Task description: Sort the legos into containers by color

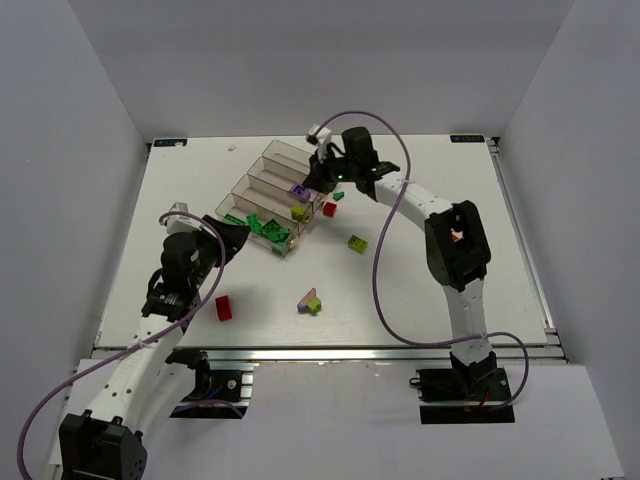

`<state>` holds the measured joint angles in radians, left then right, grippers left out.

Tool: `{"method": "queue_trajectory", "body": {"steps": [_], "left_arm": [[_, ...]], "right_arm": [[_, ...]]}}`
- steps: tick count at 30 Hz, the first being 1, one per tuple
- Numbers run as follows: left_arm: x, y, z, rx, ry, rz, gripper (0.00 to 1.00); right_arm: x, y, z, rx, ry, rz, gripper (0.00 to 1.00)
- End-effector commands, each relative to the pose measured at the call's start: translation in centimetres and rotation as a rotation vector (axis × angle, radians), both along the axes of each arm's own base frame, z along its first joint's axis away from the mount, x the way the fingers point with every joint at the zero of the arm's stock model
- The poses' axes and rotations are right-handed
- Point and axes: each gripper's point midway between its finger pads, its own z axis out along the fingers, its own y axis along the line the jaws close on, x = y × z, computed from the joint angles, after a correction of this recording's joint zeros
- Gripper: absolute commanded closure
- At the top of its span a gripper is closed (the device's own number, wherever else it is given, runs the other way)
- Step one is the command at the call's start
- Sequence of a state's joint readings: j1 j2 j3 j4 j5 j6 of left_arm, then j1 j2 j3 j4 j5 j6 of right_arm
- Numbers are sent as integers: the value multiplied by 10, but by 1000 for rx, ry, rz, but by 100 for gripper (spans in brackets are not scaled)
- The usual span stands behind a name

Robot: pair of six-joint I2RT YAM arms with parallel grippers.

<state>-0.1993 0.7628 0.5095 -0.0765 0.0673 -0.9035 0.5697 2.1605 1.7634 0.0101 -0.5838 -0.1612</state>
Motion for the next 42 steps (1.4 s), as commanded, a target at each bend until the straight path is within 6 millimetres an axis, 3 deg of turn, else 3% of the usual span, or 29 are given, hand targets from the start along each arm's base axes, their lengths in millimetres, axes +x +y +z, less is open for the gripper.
{"method": "queue_trajectory", "body": {"steps": [1,6,12,15,16,17,19,22,42], "left_arm": [[1,-1,9,-19,-39,1,36],[4,-2,6,-17,-34,-7,36],[7,-7,2,-20,-17,-28,36],[10,-8,3,-14,-14,-32,36],[10,-8,3,-10,-17,-34,36],[10,-8,4,-10,-17,-32,36],[11,-7,3,-10,-15,-29,36],[11,-7,3,-12,-16,-25,36],[12,-7,0,-6,-4,-26,36]], "right_arm": [[22,-49,10,-103,26,-150,91],[52,-103,-10,-186,93,-301,63],[62,-124,-46,-281,58,-222,49],[69,-126,-62,-314,20,-179,47],[75,-124,-58,-310,5,-184,47],[78,-125,-71,-321,30,-195,46],[92,-123,-66,-306,57,-263,46],[98,-123,-78,-310,96,-306,46],[81,-101,-105,-319,148,-282,39]]}}
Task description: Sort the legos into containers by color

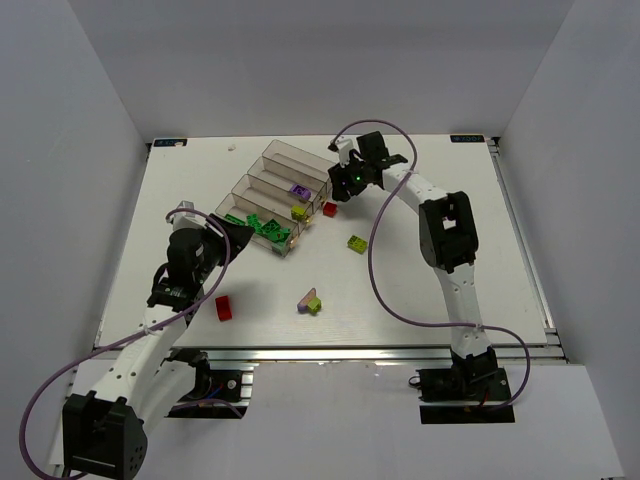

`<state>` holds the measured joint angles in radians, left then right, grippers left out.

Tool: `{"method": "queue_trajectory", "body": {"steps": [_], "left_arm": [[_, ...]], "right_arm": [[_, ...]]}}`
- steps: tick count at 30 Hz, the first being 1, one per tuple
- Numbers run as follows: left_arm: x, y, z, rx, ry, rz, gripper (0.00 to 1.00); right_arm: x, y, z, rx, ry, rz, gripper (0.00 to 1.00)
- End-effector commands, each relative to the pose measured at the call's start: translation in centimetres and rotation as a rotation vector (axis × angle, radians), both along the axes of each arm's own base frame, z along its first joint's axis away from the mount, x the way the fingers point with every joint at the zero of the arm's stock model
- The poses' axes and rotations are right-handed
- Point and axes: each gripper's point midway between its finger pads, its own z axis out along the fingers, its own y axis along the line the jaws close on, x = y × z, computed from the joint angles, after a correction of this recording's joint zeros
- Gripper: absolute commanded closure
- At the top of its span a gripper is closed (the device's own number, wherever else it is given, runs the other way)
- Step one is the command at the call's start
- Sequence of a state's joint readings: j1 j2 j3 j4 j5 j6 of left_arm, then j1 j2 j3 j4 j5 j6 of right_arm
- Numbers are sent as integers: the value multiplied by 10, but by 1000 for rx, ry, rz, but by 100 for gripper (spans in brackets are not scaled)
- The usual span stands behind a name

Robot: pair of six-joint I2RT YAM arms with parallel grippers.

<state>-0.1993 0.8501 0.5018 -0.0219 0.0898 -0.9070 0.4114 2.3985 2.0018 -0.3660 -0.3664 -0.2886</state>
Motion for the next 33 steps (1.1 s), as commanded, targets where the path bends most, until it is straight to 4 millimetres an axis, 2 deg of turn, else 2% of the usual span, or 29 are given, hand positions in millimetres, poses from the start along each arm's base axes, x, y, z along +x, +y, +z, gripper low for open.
{"method": "queue_trajectory", "body": {"steps": [1,16,19,23,26,28,29,30,31,32,33], "left_arm": [[2,-1,16,-3,-43,-4,36],[1,1,20,0,-48,4,36],[2,2,22,0,-51,6,36],[2,2,23,-1,-53,6,36],[1,2,23,0,-53,9,36],[1,3,24,2,-53,11,36],[0,3,25,2,-58,11,36],[0,4,25,3,-57,16,36],[-1,4,25,4,-57,18,36],[-1,5,26,4,-60,21,36],[-2,7,25,7,-56,29,36]], "right_arm": [[7,8,6,14,-30,-21,39],[13,2,-16,-49,-43,-58,42],[10,2,-20,-49,-32,-49,46],[7,5,-21,-48,-29,-32,58],[6,3,-15,-46,-32,-23,67],[5,-2,-6,-34,-30,-28,70],[3,-1,1,-15,-28,-20,75],[3,-3,18,7,-42,-18,78],[2,-7,26,19,-46,-16,81],[-8,-7,29,40,-27,10,87],[-12,-7,54,70,-54,31,89]]}}
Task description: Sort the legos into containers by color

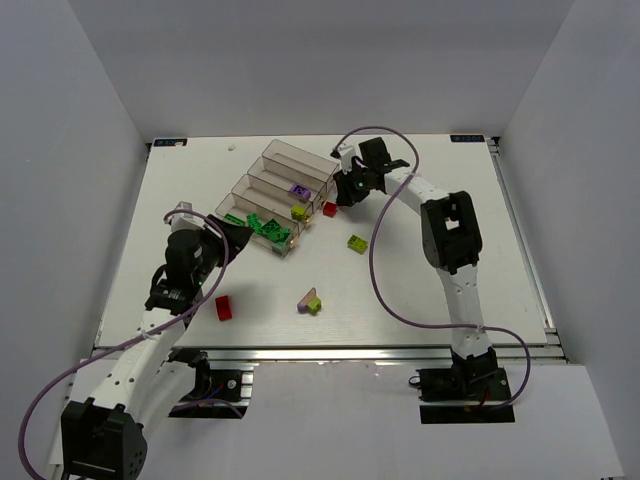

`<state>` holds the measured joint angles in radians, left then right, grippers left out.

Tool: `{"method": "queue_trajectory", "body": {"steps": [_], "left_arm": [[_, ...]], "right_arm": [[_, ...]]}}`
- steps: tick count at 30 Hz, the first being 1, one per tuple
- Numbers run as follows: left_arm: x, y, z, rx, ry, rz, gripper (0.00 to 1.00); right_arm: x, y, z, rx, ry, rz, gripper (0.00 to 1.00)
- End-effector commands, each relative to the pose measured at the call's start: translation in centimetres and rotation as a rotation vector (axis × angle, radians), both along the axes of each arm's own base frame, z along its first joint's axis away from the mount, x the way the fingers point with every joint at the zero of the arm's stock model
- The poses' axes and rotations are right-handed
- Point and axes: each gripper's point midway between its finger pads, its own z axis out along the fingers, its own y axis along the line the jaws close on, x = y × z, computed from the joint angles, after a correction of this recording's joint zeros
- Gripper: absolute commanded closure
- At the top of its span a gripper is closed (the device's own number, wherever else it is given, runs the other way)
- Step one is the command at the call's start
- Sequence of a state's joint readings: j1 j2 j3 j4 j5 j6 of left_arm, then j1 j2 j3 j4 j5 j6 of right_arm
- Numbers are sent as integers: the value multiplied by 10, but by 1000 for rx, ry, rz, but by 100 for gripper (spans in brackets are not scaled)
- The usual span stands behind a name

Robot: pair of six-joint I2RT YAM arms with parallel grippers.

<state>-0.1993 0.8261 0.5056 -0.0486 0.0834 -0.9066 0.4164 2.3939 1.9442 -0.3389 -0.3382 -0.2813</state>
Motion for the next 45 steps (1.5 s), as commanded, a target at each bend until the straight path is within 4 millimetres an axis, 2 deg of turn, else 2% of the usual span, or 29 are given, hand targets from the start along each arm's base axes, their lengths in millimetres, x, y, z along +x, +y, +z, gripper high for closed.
{"method": "queue_trajectory", "body": {"steps": [1,2,3,4,5,6,9,10,12,13,14,15,16,17,19,21,22,24,25,28,29,31,32,33,35,36,41,42,45], "left_arm": [[0,6,25,7,-61,27,36],[0,8,23,12,-54,34,36],[-2,8,21,16,-46,36,36],[-2,10,20,23,-43,44,36],[-2,11,21,30,-43,45,36],[-3,12,20,38,-35,49,36],[-4,15,21,58,-15,55,36],[-4,18,21,66,-5,68,35],[-6,31,11,100,59,136,30],[-5,35,16,105,76,163,24],[-5,44,16,118,98,218,19],[-10,49,9,140,151,233,18],[-11,50,11,149,164,239,18],[-9,52,19,153,160,249,18],[-14,54,18,161,191,256,17],[-18,56,24,152,190,267,17],[-20,56,25,150,193,268,17],[-28,57,27,139,196,270,17],[-31,57,28,134,196,271,17],[-45,60,28,129,205,276,17],[-49,61,29,124,207,282,17],[-60,65,29,123,214,298,17],[-63,66,30,116,212,301,17],[-67,67,28,116,224,305,17],[-74,68,26,104,227,309,17],[-77,68,22,105,236,310,17],[-86,67,10,96,269,302,17],[-86,65,8,93,274,295,17],[-86,62,0,86,288,280,17]], "right_arm": [[-20,-1,73,124,-57,112,94],[-29,1,82,142,-65,149,95],[-40,2,107,173,-103,196,97],[-51,4,113,180,-125,263,98],[-71,10,115,225,-102,331,99],[-81,15,134,244,-140,371,100],[-112,41,148,262,-199,514,100],[-125,58,150,263,-207,555,100],[-126,77,150,254,-221,569,100],[-133,93,150,256,-213,578,100],[-133,101,150,263,-190,560,100],[-129,113,153,269,-197,557,100],[-135,126,152,273,-191,561,100],[-129,133,156,280,-226,541,100],[-137,145,149,292,-228,551,100],[-134,153,148,309,-267,541,98],[-138,155,137,305,-254,540,98],[-137,161,133,314,-283,529,97],[-139,161,124,302,-271,514,97],[-135,171,124,316,-309,490,96],[-128,173,128,314,-329,464,96],[-118,178,120,309,-309,427,95],[-109,186,135,326,-338,421,94],[-103,190,121,313,-318,416,93],[-98,196,108,297,-297,425,88],[-94,200,116,299,-302,433,87],[-106,198,104,284,-266,490,84],[-111,195,95,275,-242,496,84],[-122,193,92,270,-227,518,83]]}}
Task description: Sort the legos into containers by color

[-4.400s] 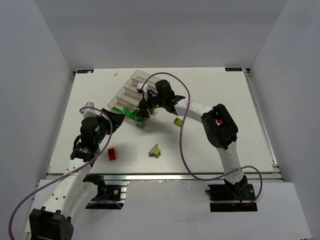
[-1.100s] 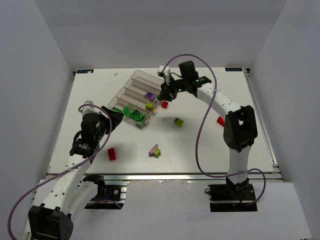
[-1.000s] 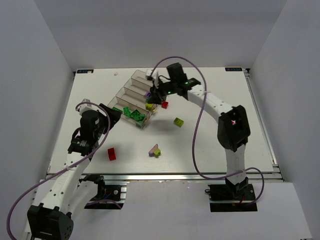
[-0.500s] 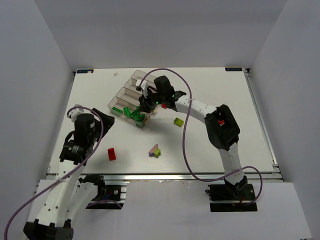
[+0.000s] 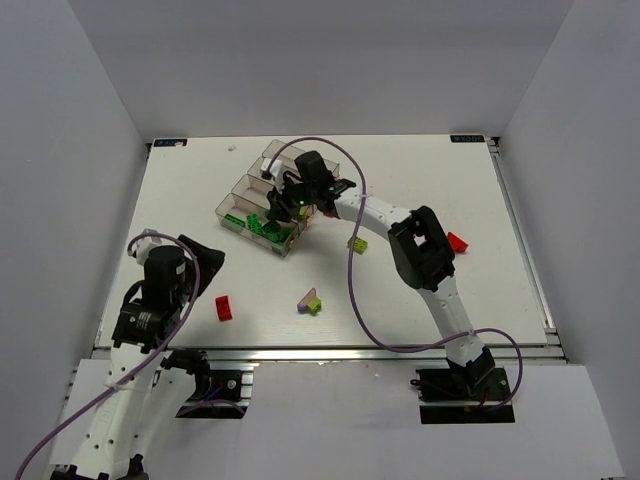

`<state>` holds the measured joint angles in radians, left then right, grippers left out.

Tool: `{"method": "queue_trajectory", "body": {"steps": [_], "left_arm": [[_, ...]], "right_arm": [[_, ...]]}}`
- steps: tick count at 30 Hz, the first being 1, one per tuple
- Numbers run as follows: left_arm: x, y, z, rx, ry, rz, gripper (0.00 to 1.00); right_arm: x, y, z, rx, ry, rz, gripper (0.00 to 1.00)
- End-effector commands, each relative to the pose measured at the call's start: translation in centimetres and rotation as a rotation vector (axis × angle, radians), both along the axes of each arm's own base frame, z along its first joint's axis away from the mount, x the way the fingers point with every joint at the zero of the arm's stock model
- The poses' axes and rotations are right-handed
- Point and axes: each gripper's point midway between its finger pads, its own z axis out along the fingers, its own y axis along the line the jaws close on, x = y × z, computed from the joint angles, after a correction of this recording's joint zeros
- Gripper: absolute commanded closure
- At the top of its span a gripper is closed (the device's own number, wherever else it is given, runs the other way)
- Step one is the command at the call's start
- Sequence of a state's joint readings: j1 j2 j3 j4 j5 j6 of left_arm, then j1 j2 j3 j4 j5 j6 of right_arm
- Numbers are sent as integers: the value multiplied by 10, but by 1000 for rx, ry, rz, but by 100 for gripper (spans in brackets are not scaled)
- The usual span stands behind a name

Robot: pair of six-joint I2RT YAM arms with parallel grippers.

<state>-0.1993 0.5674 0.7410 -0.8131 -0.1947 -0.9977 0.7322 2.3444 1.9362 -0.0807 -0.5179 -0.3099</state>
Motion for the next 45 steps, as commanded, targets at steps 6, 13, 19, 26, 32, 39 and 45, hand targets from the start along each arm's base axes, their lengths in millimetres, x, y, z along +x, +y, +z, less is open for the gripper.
{"method": "queue_trajectory", "body": {"steps": [6,13,19,26,32,39,45], "left_arm": [[-4,-3,-31,13,104,-23,17],[-8,-1,-55,60,204,-40,17],[-9,0,-77,92,281,-60,17],[-9,1,-104,156,387,-108,19],[2,1,-116,210,439,-161,25],[35,-68,-99,93,272,-476,53],[45,-130,-92,88,195,-697,44]], "right_arm": [[-41,2,7,-20,7,117,68],[-43,1,11,-28,-7,103,46],[-36,-5,45,16,-16,91,35],[-31,-31,113,80,-104,75,11],[-52,-84,121,118,28,192,37],[-51,-173,98,54,180,54,73],[-47,-251,17,-289,293,-172,13]]}}
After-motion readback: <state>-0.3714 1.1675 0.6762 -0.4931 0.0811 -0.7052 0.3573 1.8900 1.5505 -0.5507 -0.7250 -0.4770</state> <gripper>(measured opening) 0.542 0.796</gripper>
